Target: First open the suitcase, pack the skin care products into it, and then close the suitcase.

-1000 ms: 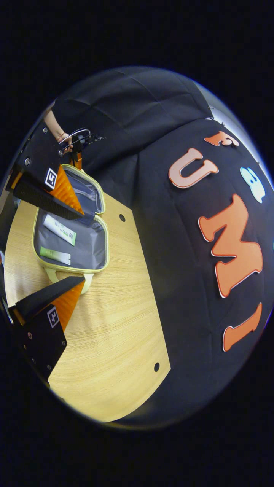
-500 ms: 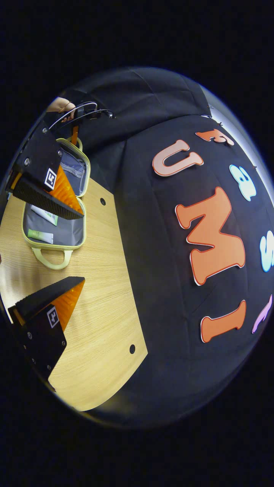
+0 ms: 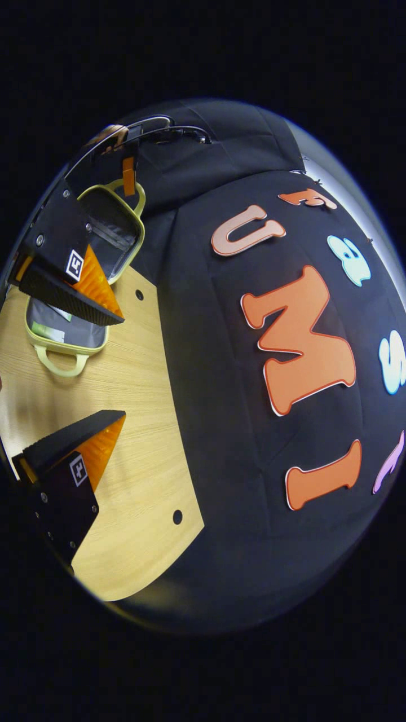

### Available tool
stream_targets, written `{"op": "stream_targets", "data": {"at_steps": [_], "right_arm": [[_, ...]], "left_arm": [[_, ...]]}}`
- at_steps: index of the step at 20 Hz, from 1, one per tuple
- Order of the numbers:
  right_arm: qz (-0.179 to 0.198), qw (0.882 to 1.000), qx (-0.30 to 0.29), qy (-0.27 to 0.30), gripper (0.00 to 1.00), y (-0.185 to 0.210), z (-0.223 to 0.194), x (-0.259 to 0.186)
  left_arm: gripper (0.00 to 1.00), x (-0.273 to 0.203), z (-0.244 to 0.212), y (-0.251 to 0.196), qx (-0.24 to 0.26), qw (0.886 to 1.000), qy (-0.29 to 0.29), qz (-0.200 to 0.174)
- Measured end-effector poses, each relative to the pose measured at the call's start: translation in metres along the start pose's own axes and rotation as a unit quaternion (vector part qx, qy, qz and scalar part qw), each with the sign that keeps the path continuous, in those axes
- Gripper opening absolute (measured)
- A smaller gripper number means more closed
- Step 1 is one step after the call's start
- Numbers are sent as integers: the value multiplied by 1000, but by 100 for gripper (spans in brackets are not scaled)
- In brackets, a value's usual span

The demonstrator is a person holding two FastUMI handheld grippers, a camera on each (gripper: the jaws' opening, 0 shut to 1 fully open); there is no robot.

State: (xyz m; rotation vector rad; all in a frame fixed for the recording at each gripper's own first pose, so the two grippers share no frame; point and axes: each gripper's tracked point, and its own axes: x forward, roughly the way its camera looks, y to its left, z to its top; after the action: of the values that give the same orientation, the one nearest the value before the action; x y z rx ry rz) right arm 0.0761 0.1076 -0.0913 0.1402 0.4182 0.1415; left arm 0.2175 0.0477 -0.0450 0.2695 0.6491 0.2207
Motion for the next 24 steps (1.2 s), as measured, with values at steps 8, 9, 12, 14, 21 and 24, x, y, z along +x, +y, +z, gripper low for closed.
{"op": "stream_targets", "data": {"at_steps": [8,9,12,14,21,24], "right_arm": [[-20,999,-29,-14,95,-49,16,-10],[-19,999,-27,-9,95,-52,15,-14],[-29,999,-35,-8,96,-70,14,-21],[-31,999,-30,2,95,-79,7,-27],[-65,997,-35,6,95,-106,-10,-48],[-72,997,-33,11,96,-110,-17,-53]], "left_arm": [[11,3,18,-159,99,993,-27,-54],[11,6,15,-179,98,993,-26,-68],[11,26,-8,-242,98,989,-18,-114],[11,36,-29,-279,102,985,-2,-141],[11,96,-111,-354,127,970,87,-188],[11,125,-149,-386,117,966,125,-193]]}}
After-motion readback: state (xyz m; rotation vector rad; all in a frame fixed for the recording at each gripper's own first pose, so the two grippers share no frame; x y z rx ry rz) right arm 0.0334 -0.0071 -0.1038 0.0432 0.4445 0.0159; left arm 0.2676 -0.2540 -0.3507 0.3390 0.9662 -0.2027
